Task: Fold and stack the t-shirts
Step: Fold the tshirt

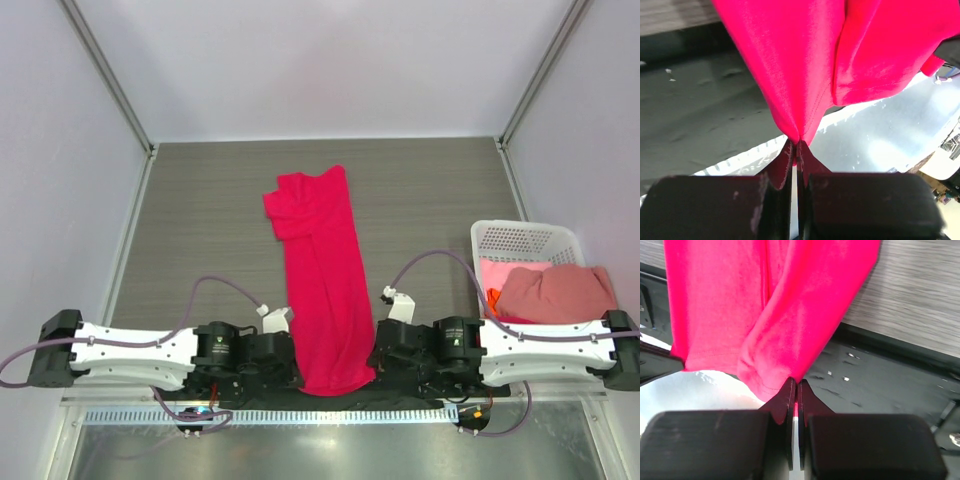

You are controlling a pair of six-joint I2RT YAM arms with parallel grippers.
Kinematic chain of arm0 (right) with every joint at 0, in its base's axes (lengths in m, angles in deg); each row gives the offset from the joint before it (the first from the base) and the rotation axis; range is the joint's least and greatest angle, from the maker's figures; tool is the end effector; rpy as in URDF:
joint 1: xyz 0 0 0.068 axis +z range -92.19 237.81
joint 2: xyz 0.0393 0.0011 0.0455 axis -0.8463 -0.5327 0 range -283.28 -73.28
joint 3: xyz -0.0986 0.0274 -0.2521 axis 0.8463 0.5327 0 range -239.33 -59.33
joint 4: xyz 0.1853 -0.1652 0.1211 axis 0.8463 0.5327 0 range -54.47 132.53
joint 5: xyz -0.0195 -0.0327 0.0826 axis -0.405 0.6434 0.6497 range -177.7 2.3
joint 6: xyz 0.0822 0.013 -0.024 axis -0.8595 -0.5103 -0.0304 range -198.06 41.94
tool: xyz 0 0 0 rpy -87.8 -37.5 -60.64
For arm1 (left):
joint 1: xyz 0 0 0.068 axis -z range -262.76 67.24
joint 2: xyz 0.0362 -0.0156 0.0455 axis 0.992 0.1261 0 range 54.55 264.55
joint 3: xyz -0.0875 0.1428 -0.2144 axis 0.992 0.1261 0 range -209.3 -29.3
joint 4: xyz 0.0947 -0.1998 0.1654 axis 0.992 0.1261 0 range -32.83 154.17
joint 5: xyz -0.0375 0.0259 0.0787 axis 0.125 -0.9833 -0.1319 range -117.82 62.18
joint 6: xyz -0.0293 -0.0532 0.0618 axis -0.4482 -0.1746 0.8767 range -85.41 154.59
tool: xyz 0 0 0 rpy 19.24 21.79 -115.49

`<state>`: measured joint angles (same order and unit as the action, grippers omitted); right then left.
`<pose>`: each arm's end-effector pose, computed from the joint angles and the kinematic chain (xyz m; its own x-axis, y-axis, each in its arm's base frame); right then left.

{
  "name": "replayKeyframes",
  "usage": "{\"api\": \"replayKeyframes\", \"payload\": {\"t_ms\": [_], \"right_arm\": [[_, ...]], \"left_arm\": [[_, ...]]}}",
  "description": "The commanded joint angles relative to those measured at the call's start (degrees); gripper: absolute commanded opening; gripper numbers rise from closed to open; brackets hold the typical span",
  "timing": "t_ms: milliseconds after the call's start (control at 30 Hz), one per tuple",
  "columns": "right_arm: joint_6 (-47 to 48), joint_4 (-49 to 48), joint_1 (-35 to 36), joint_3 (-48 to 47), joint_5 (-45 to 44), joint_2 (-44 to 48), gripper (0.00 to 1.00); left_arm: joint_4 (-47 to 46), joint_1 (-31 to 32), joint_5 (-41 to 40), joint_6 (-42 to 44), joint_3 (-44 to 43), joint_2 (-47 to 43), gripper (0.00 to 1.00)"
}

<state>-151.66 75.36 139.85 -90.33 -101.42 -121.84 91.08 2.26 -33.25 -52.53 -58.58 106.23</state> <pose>0.0447 0.1880 0.1644 -0.9390 0.0149 -0.3437 -0.1547 0.8740 0.4606 0.0249 -0.2027 0.1511 -0.9896 -0.0970 -0.1066 -0.0226 0.8348 -0.5501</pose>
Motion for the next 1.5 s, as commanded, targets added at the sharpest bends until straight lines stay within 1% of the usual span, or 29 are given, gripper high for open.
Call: {"api": "replayKeyframes", "payload": {"t_ms": [0, 133, 200, 233, 300, 333, 400, 433, 500, 533, 567, 600, 667, 700, 733, 800, 833, 867, 900, 967, 1000, 1033, 1167, 1267, 1467], "right_arm": [[1.2, 6.0, 0.2, -1.8, -1.8, 2.8, 0.03], [1.9, 6.1, 0.2, -1.8, -2.6, 4.3, 0.04], [2.4, 6.5, 0.2, -2.5, -4.2, 4.5, 0.04], [3.1, 6.7, 0.1, -3.5, -6.5, 4.5, 0.02], [4.3, 6.8, -0.2, -4.8, -8.7, 4.3, 0.01], [6.3, 6.8, -1.6, -6.1, -10.5, 3.7, 0.01], [8.8, 6.1, -4.0, -7.2, -11.3, 2.6, 0.01], [10.1, 5.2, -7.3, -8.0, -10.9, 1.8, 0.01], [15.3, 1.4, -11.0, -8.5, -7.4, -0.7, 0.01], [16.5, 0.4, -12.5, -9.2, -6.6, -1.4, 0.01], [17.9, -0.4, -15.5, -9.5, -5.8, -2.6, 0.01], [20.0, -1.7, -16.6, -10.0, -5.9, -4.7, 0.01], [22.0, -2.8, -20.4, -11.6, -5.4, -7.2, 0.01], [23.9, -4.3, -21.5, -12.1, -4.4, -9.3, 0.01], [24.7, -5.2, -22.7, -13.0, -3.7, -10.1, 0.01], [26.2, -8.0, -26.0, -13.8, -1.9, -12.0, 0.01], [27.4, -9.0, -27.3, -14.7, -1.3, -13.7, 0.01], [28.0, -9.9, -28.2, -15.1, -0.7, -14.9, 0.01], [28.5, -11.2, -30.4, -15.7, 0.3, -15.9, 0.01], [30.4, -12.6, -32.4, -17.6, 1.1, -19.3, 0.01], [31.0, -13.0, -33.4, -18.3, 1.8, -20.4, 0.01], [32.0, -13.5, -35.1, -19.5, 3.3, -22.8, 0.01], [34.4, -14.5, -38.1, -23.6, 6.0, -28.0, 0.01], [35.5, -15.1, -40.4, -24.8, 6.7, -30.1, 0.01], [37.4, -15.9, -43.5, -28.2, 8.4, -33.6, 0.01]], "left_arm": [[-0.6, 1.8, -3.0, -3.2, -2.3, 2.3, 0.00], [-1.2, 2.3, -4.1, -4.5, -2.0, 2.7, 0.00], [-1.8, 2.3, -4.8, -5.3, -1.5, 2.1, 0.00], [-2.0, 2.3, -5.7, -6.0, -1.3, 1.4, 0.00], [-1.9, 2.2, -8.8, -6.5, -1.4, 0.3, 0.00], [-1.6, 2.0, -10.0, -7.1, -1.5, -0.8, 0.00], [-0.4, 1.0, -12.1, -7.5, -1.3, -1.7, 0.00], [-0.3, -0.5, -12.1, -7.5, -1.0, -2.1, 0.00], [0.3, -2.6, -11.7, -6.6, -0.8, -3.5, 0.00], [0.3, -4.4, -11.9, -6.2, -0.7, -4.0, 0.00], [0.4, -5.3, -12.0, -5.4, -0.8, -4.8, 0.00], [0.6, -6.2, -12.1, -4.8, -1.0, -5.2, 0.00], [0.2, -9.9, -12.1, -2.9, -1.3, -5.5, 0.00], [0.3, -11.5, -11.7, -0.1, -2.0, -5.2, 0.00], [0.4, -16.0, -9.8, 1.4, -2.3, -4.9, 0.00], [-0.1, -21.3, -6.9, 6.8, -3.5, -3.9, 0.00], [0.1, -25.6, -5.3, 8.5, -4.2, -3.5, 0.00], [0.5, -27.6, -4.8, 9.8, -4.9, -3.2, 0.00], [0.7, -30.8, -4.5, 12.6, -6.4, -2.6, 0.00], [1.0, -33.7, -3.5, 14.8, -8.6, -1.1, 0.00], [0.7, -36.6, -2.8, 16.0, -9.2, -0.3, 0.00], [0.5, -38.1, -2.1, 17.7, -9.7, 1.6, 0.00], [-3.0, -46.1, 4.7, 21.9, -13.2, 7.3, 0.00], [-3.9, -47.9, 6.7, 24.2, -16.1, 12.4, 0.00], [-5.7, -51.2, 7.9, 26.3, -18.8, 17.0, 0.00]]}}
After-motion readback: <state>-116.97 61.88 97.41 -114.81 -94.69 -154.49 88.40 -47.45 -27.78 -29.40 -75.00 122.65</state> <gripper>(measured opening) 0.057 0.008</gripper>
